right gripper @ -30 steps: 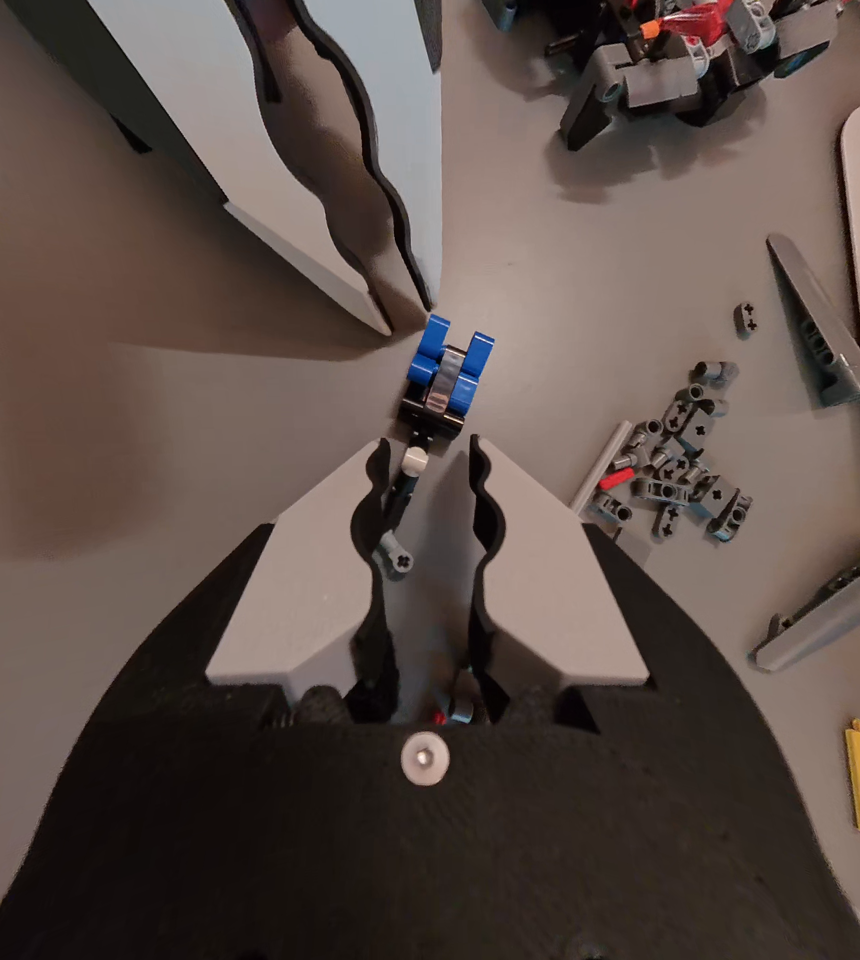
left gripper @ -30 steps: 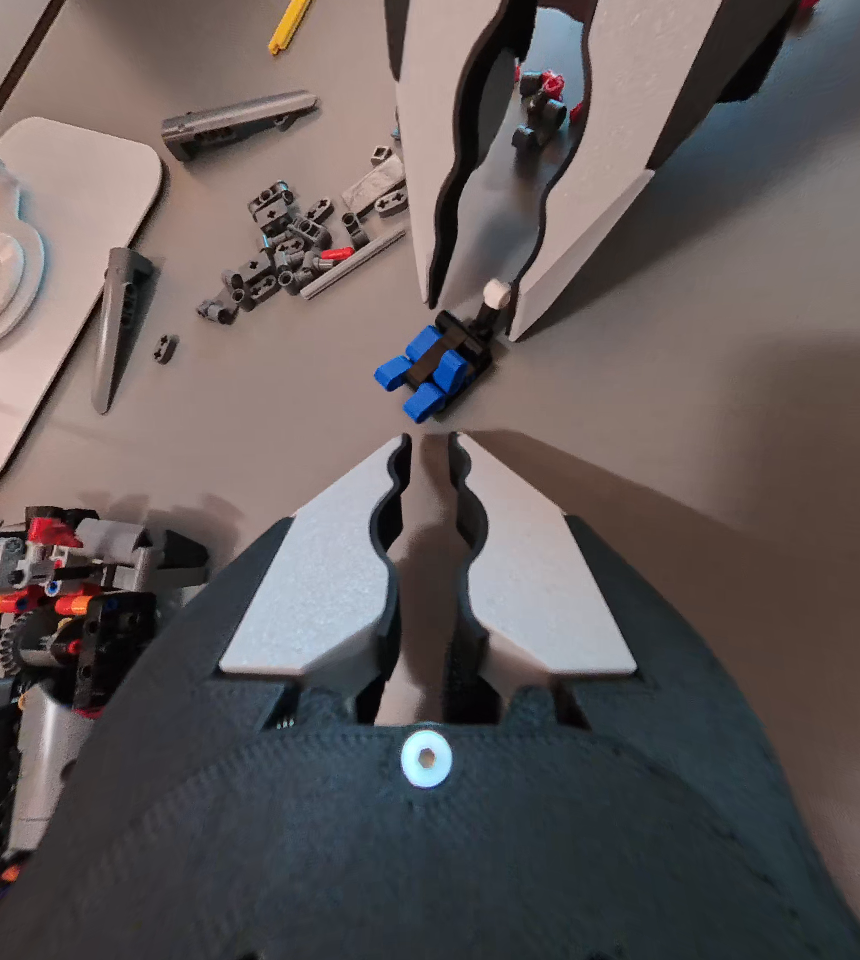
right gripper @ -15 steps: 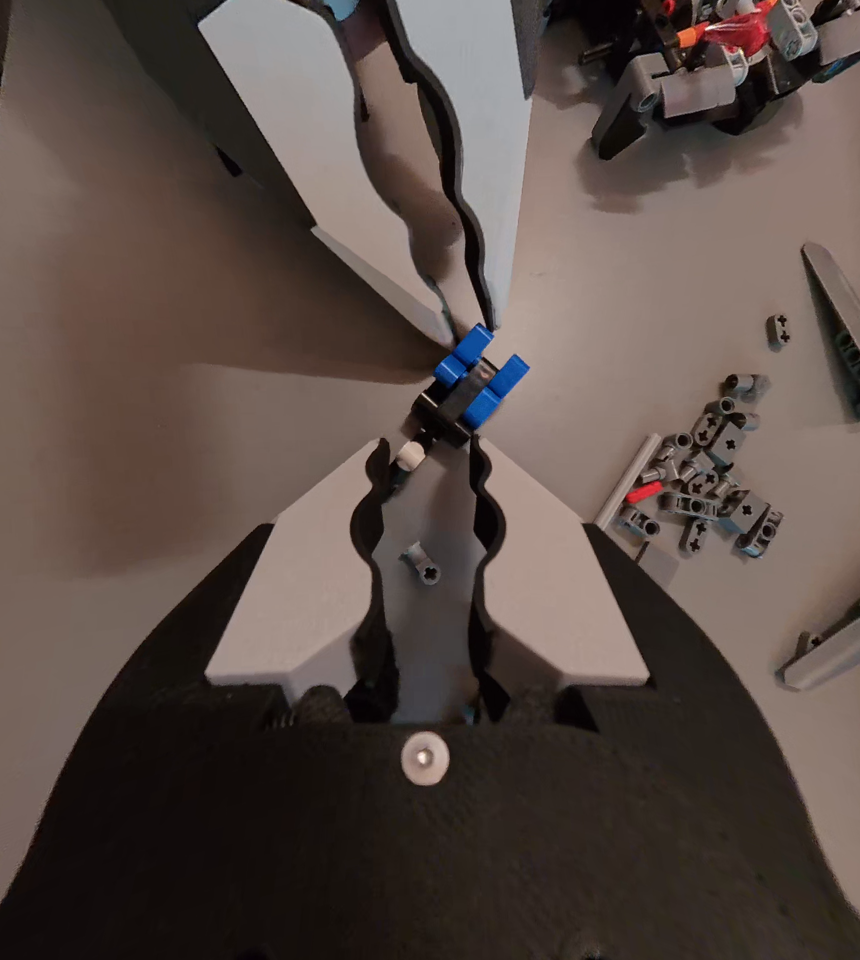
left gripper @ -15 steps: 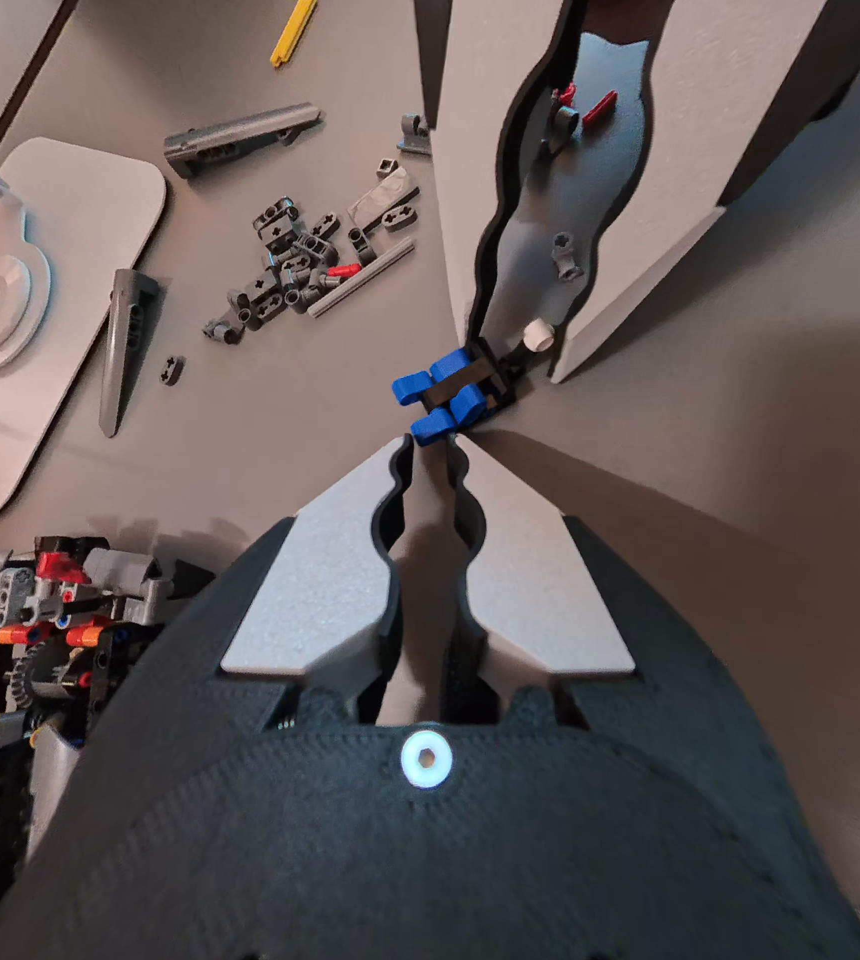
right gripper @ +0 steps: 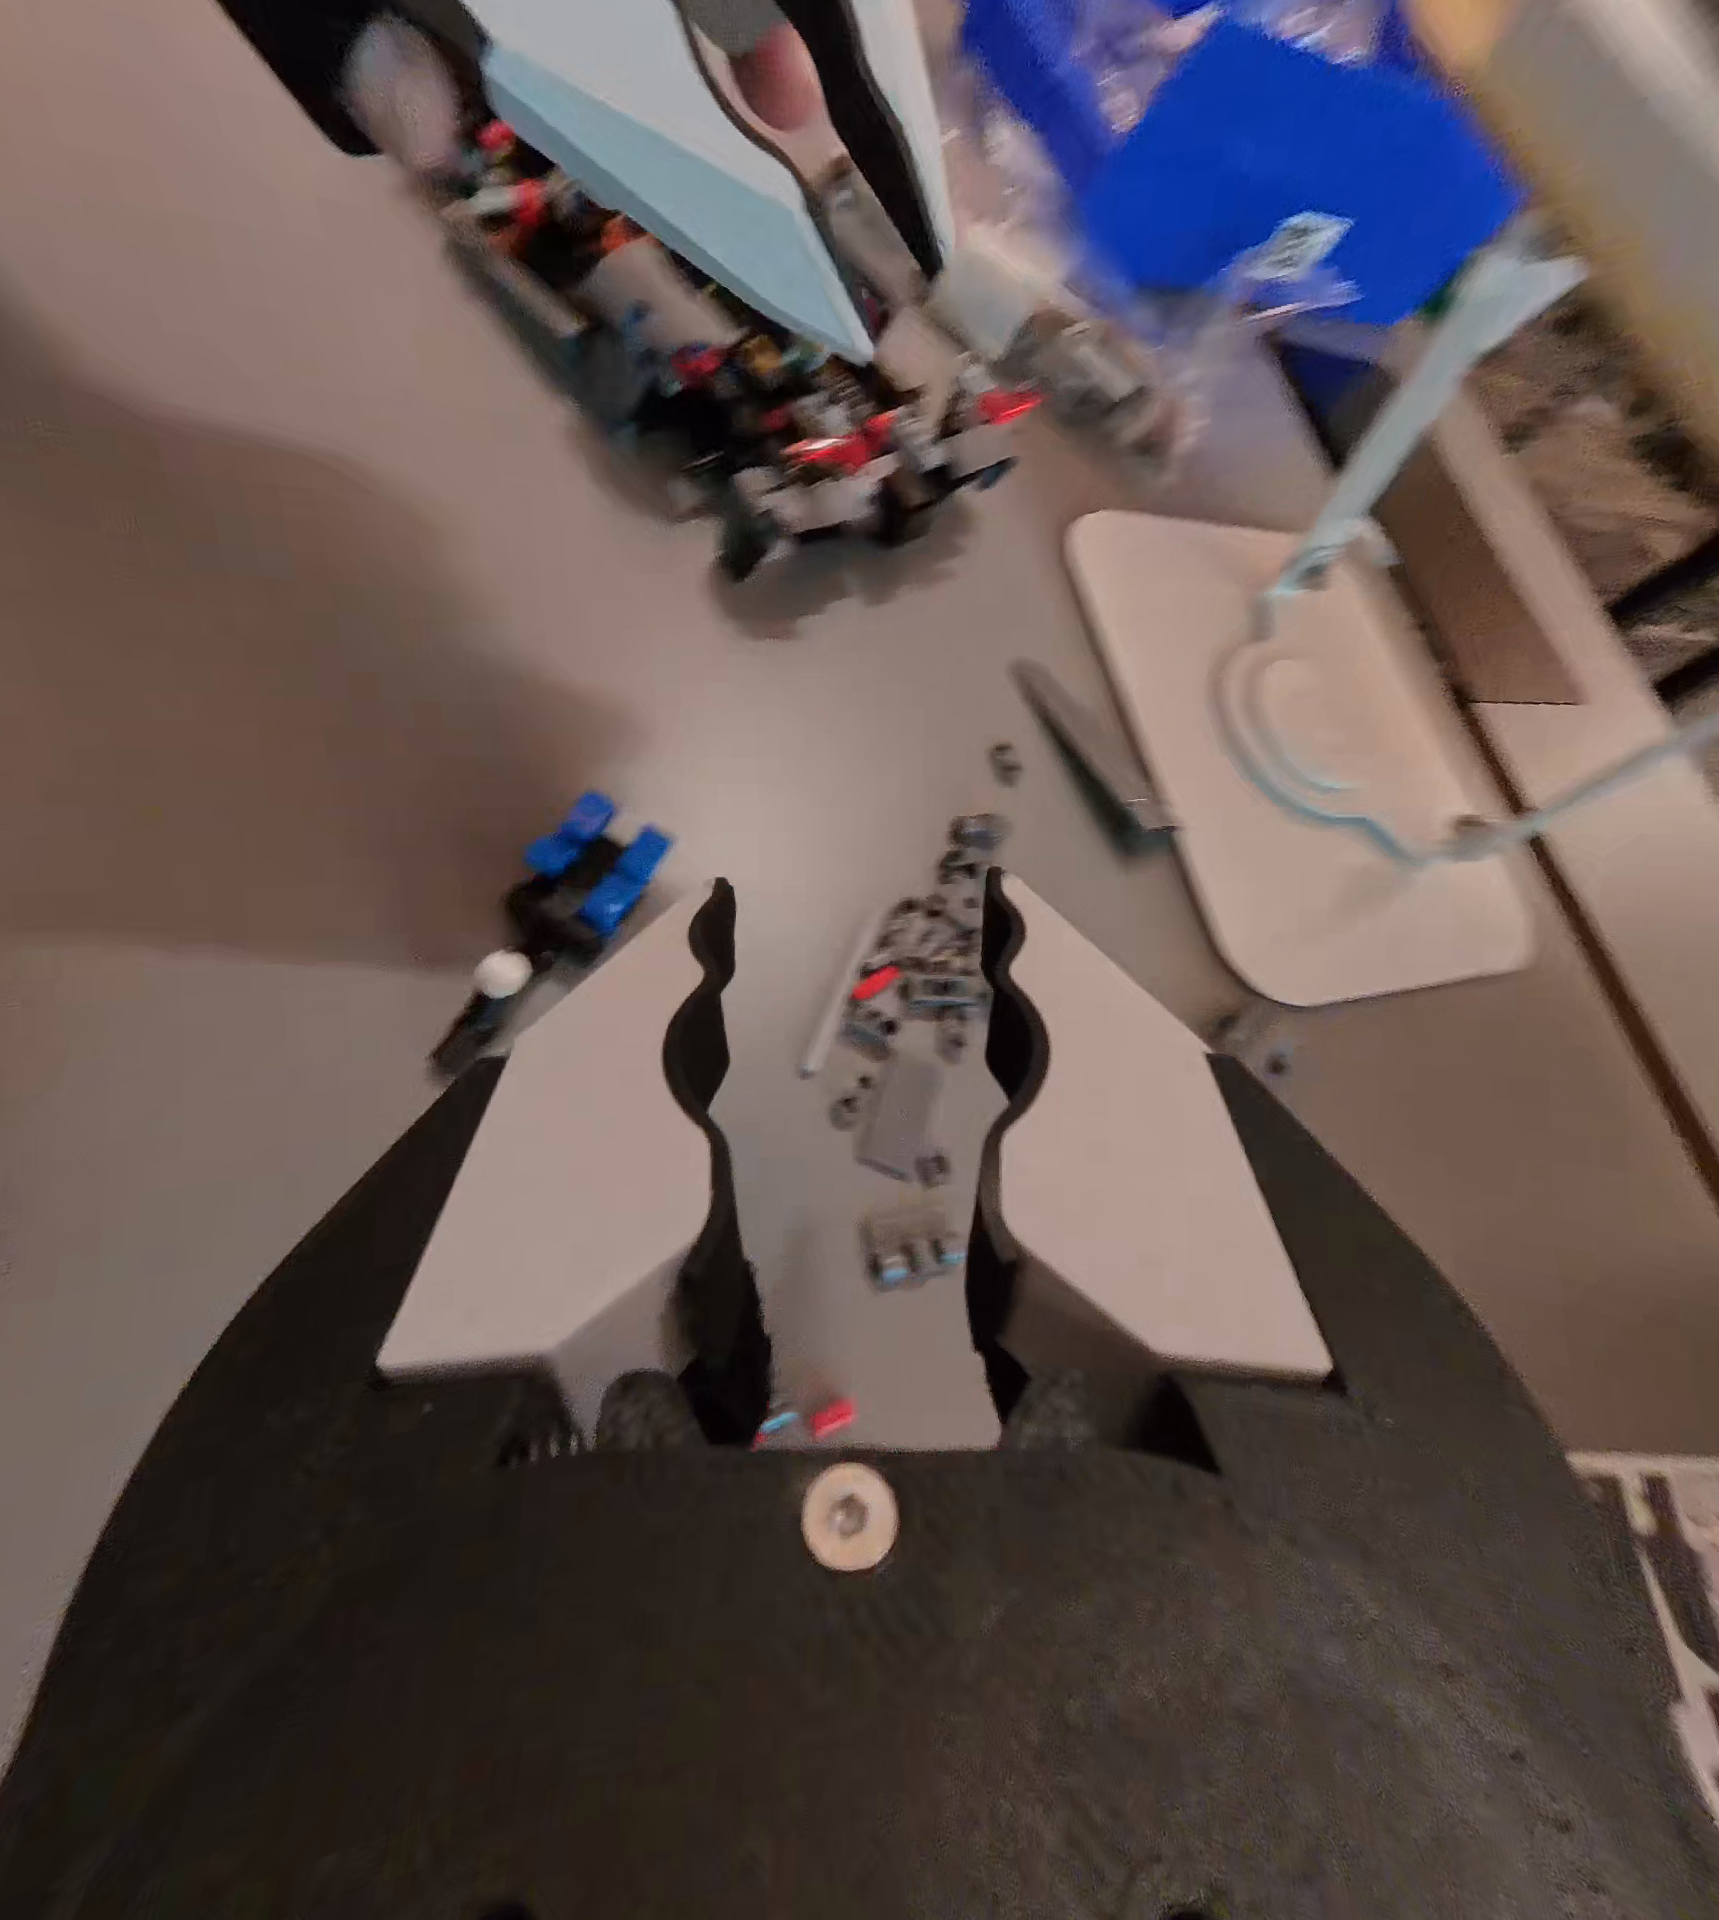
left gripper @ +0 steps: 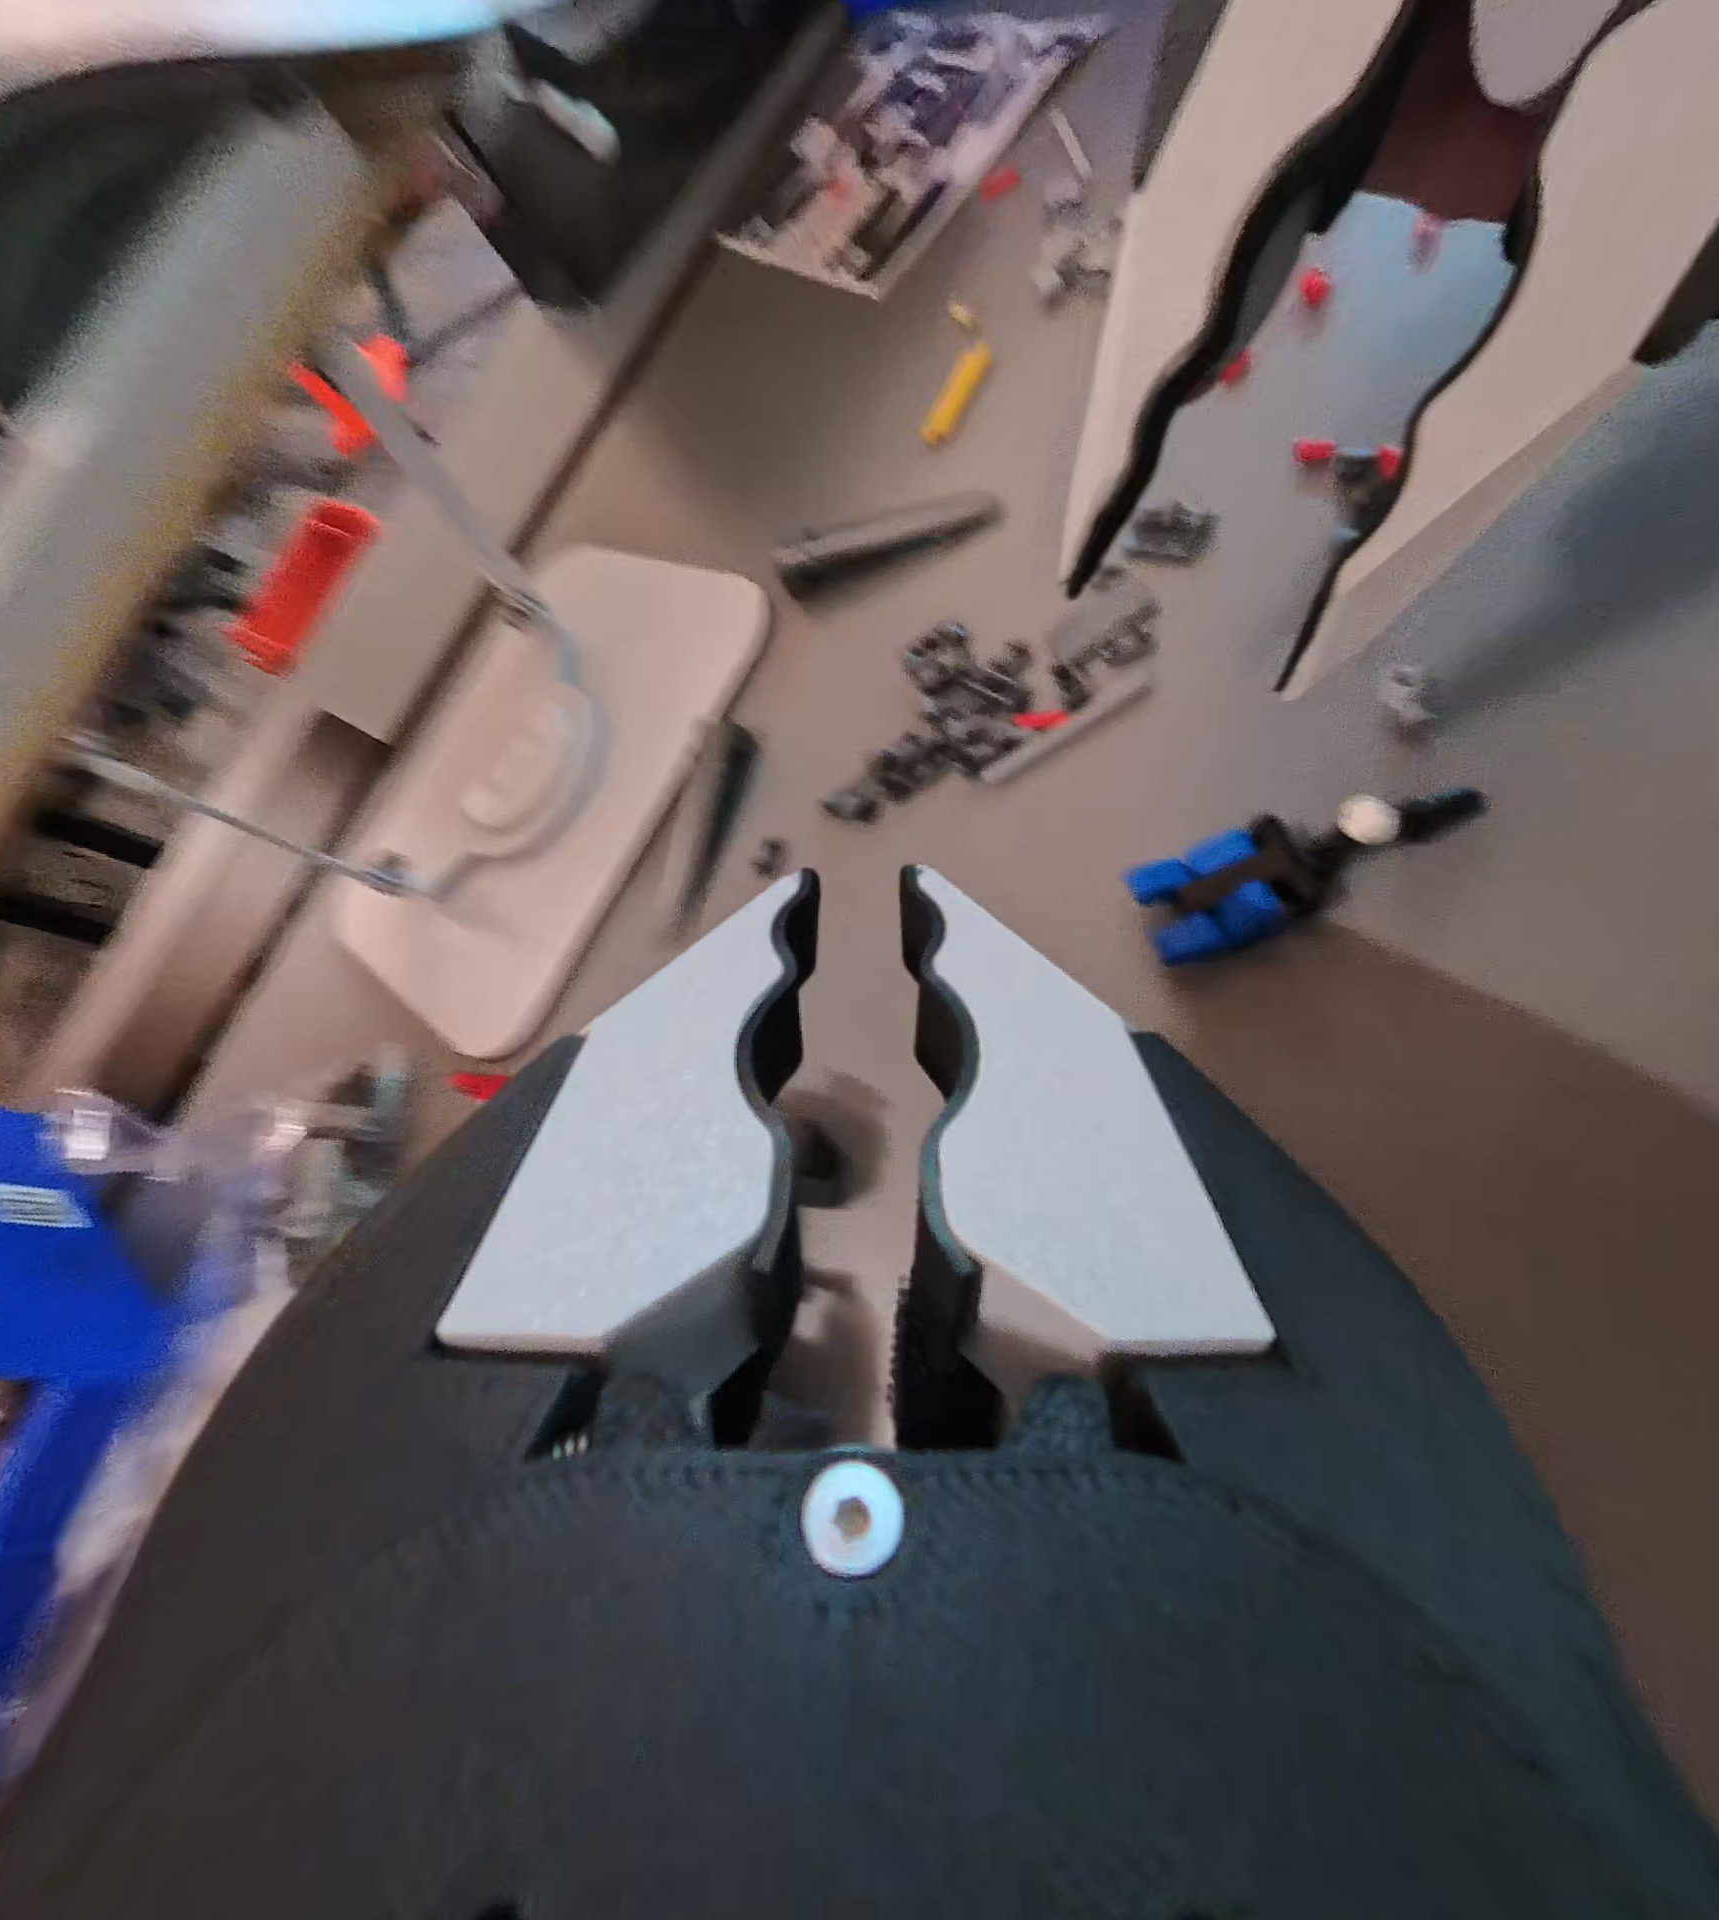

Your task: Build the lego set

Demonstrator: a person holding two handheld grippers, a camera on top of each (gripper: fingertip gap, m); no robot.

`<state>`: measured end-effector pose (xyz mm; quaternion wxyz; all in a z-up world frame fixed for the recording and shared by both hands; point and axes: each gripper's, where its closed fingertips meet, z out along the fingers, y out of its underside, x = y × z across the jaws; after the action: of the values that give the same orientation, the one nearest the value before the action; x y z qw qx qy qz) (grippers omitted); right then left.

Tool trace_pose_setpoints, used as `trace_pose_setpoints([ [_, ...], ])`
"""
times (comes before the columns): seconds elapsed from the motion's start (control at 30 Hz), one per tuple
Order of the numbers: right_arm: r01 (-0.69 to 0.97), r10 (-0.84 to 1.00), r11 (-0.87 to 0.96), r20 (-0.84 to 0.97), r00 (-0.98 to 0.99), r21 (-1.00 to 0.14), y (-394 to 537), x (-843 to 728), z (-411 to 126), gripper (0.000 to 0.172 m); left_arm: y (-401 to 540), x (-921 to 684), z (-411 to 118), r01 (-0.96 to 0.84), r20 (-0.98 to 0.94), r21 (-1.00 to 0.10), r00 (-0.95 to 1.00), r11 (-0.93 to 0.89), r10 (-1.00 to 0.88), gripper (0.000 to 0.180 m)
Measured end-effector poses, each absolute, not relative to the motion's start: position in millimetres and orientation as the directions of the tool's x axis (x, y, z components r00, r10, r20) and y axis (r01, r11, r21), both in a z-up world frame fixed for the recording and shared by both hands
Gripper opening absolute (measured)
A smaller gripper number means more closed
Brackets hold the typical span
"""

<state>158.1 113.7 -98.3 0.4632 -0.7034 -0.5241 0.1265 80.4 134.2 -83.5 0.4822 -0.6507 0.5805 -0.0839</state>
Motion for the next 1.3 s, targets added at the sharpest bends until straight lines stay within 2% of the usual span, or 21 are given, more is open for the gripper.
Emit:
trace_pose_setpoints([
  [0.13,0.561,0.747,-0.024,0.358,0.56,-0.827,148,189,-63,0.05,162,94,-19,-0.657,-0.644,-0.677,0.313,0.331,-0.698,0.018],
  [0.27,0.553,0.674,-0.027,0.393,0.625,-0.833,172,206,-44,0.048,190,130,34,-0.623,-0.76,-0.607,0.276,0.493,-0.588,0.024],
  [0.37,0.495,0.634,-0.006,0.379,0.674,-0.869,183,210,-38,0.044,229,158,62,-0.666,-0.85,-0.5,0.254,0.553,-0.462,0.031],
  [0.47,0.455,0.624,0.003,0.358,0.695,-0.89,185,214,-45,0.042,268,178,66,-0.742,-0.927,-0.341,0.163,0.578,-0.337,0.034],
  [0.6,0.488,0.604,0.024,0.402,0.689,-0.873,184,227,-53,0.039,297,190,45,-0.79,-0.939,-0.258,0.069,0.556,-0.338,0.032],
  [0.87,0.458,0.626,0.003,0.359,0.692,-0.889,184,231,-57,0.038,315,186,30,-0.801,-0.907,-0.341,0.141,0.492,-0.398,0.0],
  [1.3,0.456,0.633,-0.004,0.351,0.69,-0.89,184,232,-60,0.037,308,183,41,-0.766,-0.861,-0.382,0.093,0.517,-0.499,0.0],
])
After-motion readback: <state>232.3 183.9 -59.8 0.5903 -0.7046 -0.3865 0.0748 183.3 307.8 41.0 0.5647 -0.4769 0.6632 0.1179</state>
